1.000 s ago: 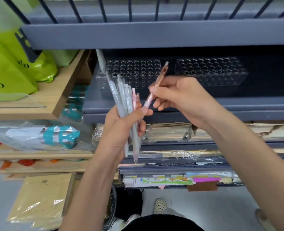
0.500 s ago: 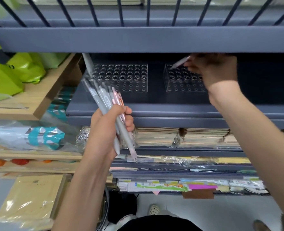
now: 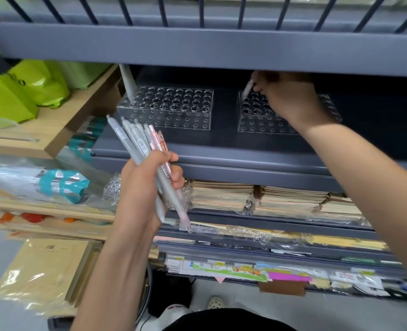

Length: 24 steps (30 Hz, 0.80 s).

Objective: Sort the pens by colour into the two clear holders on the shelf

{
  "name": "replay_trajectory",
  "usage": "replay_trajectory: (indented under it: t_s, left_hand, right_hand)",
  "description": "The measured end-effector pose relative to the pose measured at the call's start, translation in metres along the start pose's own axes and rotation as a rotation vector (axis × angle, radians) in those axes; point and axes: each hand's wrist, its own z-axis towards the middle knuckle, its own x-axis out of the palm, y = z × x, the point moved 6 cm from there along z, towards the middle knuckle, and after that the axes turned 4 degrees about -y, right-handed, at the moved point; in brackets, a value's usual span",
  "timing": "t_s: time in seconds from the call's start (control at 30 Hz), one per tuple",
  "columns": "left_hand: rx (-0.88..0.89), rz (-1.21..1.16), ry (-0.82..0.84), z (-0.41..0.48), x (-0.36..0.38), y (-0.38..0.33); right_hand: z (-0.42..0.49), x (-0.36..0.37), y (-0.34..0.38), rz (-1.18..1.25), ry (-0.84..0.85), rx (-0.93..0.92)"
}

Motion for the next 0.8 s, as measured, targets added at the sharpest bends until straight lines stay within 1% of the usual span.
replay_trajectory:
  t_s: [0.1, 0.3, 0.5, 0.53, 0.6, 0.63, 0.67, 0.7, 0.73, 0.8]
  left_hand:
    - [-0.004, -0.016, -0.008, -0.001, 0.0, 0.002]
    - [-0.002, -0.016, 0.004, -0.001, 0.001, 0.002]
    - [-0.024, 0.053, 0.097, -0.003, 0.004, 0.001]
    - [-0.022, 0.058, 0.11, -0.003, 0.004, 0.0]
    - [-0.021, 0.049, 0.139, -0.004, 0.005, -0.001]
    - [-0.026, 0.052, 0.155, -0.004, 0.005, -0.002]
    - [-0.03, 0.061, 0.171, -0.004, 0.006, -0.002]
    - [-0.035, 0.071, 0.185, -0.004, 0.006, -0.003]
    - [-0.04, 0.085, 0.2, -0.003, 0.008, -0.002]
    - [-0.054, 0.121, 0.228, -0.003, 0.013, -0.002]
  right_hand:
    - [0.005, 0.009, -0.003, -0.167, 0.061, 0.022]
    - [0.008, 0.012, -0.005, -0.235, 0.113, 0.089]
    - [0.006, 0.011, -0.004, -0.246, 0.164, 0.139]
    - [0.004, 0.009, -0.003, -0.263, 0.14, 0.138]
    - [-0.001, -0.002, 0.006, -0.266, -0.021, 0.085]
    - [-0.007, -0.008, 0.014, -0.195, -0.103, 0.051]
    - [-0.014, -0.01, 0.021, -0.087, -0.141, 0.042]
    - [-0.021, -0.009, 0.028, 0.034, -0.124, 0.05]
    - [-0.029, -0.004, 0.034, 0.128, -0.04, 0.062]
    - [-0.048, 0.014, 0.049, 0.179, 0.239, 0.012]
